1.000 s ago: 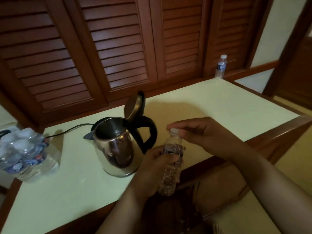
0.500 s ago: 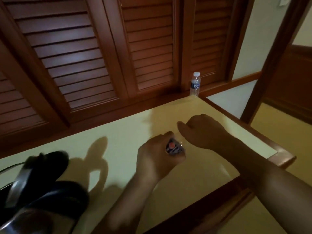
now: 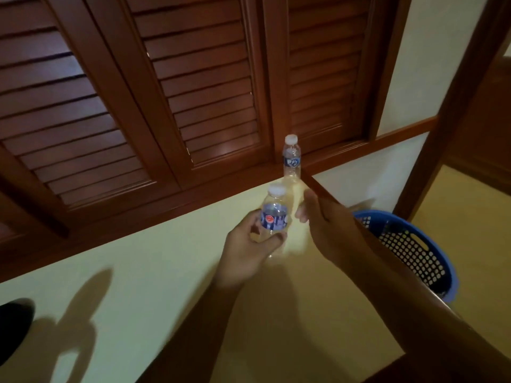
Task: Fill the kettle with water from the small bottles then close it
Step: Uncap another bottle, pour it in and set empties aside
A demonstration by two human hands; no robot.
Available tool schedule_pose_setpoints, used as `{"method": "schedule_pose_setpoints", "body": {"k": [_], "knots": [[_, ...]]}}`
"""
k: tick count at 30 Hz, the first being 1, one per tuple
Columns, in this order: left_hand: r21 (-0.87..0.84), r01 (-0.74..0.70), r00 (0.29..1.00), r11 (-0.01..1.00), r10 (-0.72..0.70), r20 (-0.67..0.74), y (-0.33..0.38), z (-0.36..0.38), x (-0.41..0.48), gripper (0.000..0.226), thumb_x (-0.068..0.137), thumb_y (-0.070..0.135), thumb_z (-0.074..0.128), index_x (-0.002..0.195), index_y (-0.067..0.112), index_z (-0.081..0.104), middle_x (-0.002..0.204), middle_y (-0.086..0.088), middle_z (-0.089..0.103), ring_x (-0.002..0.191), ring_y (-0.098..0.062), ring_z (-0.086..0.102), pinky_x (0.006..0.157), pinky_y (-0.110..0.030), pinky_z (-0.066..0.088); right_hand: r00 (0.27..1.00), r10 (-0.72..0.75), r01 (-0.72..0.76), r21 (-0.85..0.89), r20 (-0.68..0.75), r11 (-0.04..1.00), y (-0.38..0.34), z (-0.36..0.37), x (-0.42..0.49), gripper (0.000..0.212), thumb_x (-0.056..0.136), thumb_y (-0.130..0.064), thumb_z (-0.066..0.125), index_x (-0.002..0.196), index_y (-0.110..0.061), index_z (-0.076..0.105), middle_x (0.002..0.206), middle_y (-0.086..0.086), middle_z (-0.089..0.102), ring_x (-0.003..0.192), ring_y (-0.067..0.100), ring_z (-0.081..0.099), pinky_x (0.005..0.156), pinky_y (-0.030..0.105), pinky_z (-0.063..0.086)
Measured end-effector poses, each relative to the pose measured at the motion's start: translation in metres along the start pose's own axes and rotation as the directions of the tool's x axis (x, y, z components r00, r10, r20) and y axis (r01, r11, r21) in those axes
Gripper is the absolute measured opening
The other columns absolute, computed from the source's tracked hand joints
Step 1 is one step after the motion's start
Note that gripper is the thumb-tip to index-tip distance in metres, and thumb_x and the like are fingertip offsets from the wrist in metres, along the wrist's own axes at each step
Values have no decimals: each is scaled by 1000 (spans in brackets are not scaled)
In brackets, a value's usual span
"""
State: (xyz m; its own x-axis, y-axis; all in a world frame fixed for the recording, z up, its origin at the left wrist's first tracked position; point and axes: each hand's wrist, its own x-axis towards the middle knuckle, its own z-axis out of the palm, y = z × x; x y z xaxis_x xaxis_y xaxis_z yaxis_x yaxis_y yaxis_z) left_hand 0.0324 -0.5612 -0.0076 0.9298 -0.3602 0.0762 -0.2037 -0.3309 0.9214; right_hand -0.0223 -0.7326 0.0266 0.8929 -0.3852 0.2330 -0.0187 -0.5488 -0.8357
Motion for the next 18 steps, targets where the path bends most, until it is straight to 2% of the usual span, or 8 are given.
{"method": "schedule_pose_setpoints", "body": {"k": [3, 5, 7, 9, 11, 13, 16, 18], "knots": [[-39, 13, 999, 999, -14, -46, -8, 13, 40, 45, 88, 24, 82, 130, 33, 67, 116, 16, 73, 102, 7, 65, 86, -17, 52, 995, 11, -7, -47, 101, 999, 41, 14, -10, 44, 109, -37, 32, 108, -14, 69, 102, 7, 71, 94, 19, 66, 77, 27, 49], [-52, 34, 998, 998, -37, -59, -14, 21, 67, 52, 84, 26, 82, 133, 32, 66, 124, 13, 71, 111, 1, 65, 96, -26, 55, 984, -30, 49, -104, 174, 993, 61, 20, -14, 46, 108, -38, 31, 117, -9, 65, 112, 11, 68, 104, 23, 62, 91, 35, 50], [-49, 46, 996, 998, -49, -68, -19, 27, 93, 55, 80, 29, 77, 134, 34, 65, 128, 12, 69, 116, -5, 65, 102, -35, 55, 972, -66, 118, -223, 228, 968, 80, 27, -13, 60, 105, -49, 23, 126, -10, 63, 125, 11, 65, 120, 25, 57, 111, 39, 40], [-54, 50, 996, 997, -53, -67, -22, 32, 116, 53, 82, 23, 77, 132, 35, 65, 124, 14, 71, 116, -6, 65, 104, -39, 55, 958, -55, 147, -317, 281, 937, 93, 31, -7, 89, 97, -67, 3, 138, -9, 57, 141, 13, 58, 136, 29, 48, 119, 37, 23], [-30, 58, 995, 998, -60, -77, -26, 37, 138, 52, 84, 18, 81, 131, 32, 64, 124, 12, 70, 113, -5, 65, 101, -39, 56, 947, -35, 146, -328, 320, 934, 97, 34, -3, 108, 85, -75, -15, 146, -12, 48, 152, 9, 48, 146, 25, 35, 119, 30, 8], [31, 62, 992, 998, -58, -112, -31, 42, 156, 53, 83, 22, 86, 131, 27, 64, 124, 6, 67, 109, -7, 66, 96, -37, 57, 936, 6, 127, -355, 351, 926, 96, 34, 0, 116, 74, -77, -26, 153, -21, 36, 161, 0, 34, 152, 14, 20, 120, 25, -4], [165, 62, 977, 984, -27, -210, -37, 48, 172, 53, 79, 41, 89, 123, 22, 65, 116, 1, 58, 102, -14, 63, 84, -30, 55, 916, 65, 114, -411, 397, 905, 95, 34, 4, 122, 64, -77, -38, 157, -28, 25, 165, -8, 24, 153, 6, 9, 126, 30, -3], [189, 73, 964, 979, -21, -266, -37, 50, 177, 57, 76, 49, 89, 118, 21, 63, 113, 2, 56, 98, -13, 60, 77, -25, 49, 912, 86, 107, -437, 401, 893, 96, 36, 5, 123, 62, -76, -40, 157, -29, 22, 165, -10, 21, 153, 6, 7, 126, 33, -3]]}}
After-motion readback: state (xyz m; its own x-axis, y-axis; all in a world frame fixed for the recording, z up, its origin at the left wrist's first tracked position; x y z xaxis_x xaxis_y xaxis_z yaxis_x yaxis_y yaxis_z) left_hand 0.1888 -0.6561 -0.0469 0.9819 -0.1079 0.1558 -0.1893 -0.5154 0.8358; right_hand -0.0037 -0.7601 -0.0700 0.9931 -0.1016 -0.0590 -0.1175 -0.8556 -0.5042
